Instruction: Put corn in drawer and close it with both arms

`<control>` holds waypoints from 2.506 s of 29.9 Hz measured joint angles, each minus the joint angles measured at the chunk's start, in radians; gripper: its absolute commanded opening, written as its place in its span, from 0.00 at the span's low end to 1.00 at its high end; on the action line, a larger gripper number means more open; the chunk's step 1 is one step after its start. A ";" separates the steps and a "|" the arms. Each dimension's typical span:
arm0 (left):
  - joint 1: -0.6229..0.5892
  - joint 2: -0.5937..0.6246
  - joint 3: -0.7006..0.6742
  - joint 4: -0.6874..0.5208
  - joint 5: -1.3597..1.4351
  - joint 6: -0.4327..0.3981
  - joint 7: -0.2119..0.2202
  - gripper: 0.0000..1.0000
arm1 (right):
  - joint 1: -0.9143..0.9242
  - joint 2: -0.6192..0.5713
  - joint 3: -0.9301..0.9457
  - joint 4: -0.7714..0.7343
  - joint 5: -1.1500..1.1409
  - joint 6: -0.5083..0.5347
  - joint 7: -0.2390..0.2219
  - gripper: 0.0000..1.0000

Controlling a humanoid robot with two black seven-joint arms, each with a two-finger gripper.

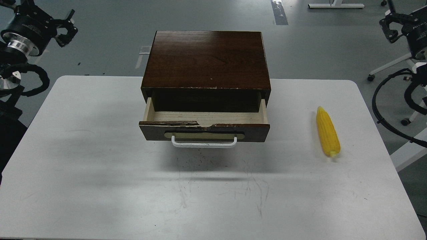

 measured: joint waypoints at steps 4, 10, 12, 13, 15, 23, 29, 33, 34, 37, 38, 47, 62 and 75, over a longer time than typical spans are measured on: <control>0.009 -0.007 0.000 -0.004 0.003 0.000 -0.018 0.97 | -0.001 0.001 0.001 0.001 0.000 0.000 -0.001 1.00; 0.018 0.000 0.000 -0.002 0.032 0.000 -0.087 0.98 | -0.002 -0.019 -0.028 0.012 -0.004 -0.008 -0.004 1.00; 0.021 -0.007 0.006 -0.001 0.033 0.000 -0.093 0.98 | 0.009 -0.045 -0.071 0.019 -0.006 -0.020 -0.006 1.00; 0.023 -0.009 0.012 -0.001 0.033 0.000 -0.095 0.97 | 0.019 -0.061 -0.094 0.024 -0.008 -0.026 -0.006 1.00; 0.027 -0.014 0.030 0.000 0.033 0.000 -0.099 0.98 | 0.050 -0.096 -0.145 0.037 -0.010 -0.037 -0.006 1.00; 0.039 -0.023 0.049 0.000 0.030 0.000 -0.104 0.98 | 0.265 -0.267 -0.475 0.132 -0.104 -0.088 -0.013 1.00; 0.103 -0.045 0.041 -0.004 0.019 0.000 -0.105 0.98 | 0.410 -0.325 -0.672 0.238 -0.392 -0.118 -0.038 1.00; 0.145 -0.048 0.036 -0.014 0.017 0.000 -0.105 0.98 | 0.451 -0.338 -0.715 0.319 -0.616 -0.110 -0.089 1.00; 0.153 -0.049 0.034 -0.014 0.017 0.000 -0.105 0.98 | 0.454 -0.338 -0.725 0.334 -0.680 -0.112 -0.105 1.00; 0.179 -0.055 0.019 -0.020 0.010 0.000 -0.113 0.98 | 0.459 -0.335 -0.767 0.367 -0.876 -0.121 -0.133 1.00; 0.190 -0.058 0.012 -0.023 0.008 0.000 -0.115 0.98 | 0.459 -0.334 -0.785 0.375 -0.918 -0.121 -0.136 1.00; 0.244 -0.086 -0.048 -0.072 0.002 0.000 -0.126 0.98 | 0.443 -0.332 -0.956 0.450 -1.200 -0.134 -0.182 1.00; 0.243 -0.086 -0.106 -0.132 -0.010 0.000 -0.123 0.98 | 0.263 -0.156 -1.017 0.308 -1.486 -0.136 -0.183 1.00; 0.224 -0.063 -0.120 -0.133 -0.012 0.000 -0.124 0.98 | 0.140 0.014 -1.017 0.141 -1.489 -0.233 -0.127 0.86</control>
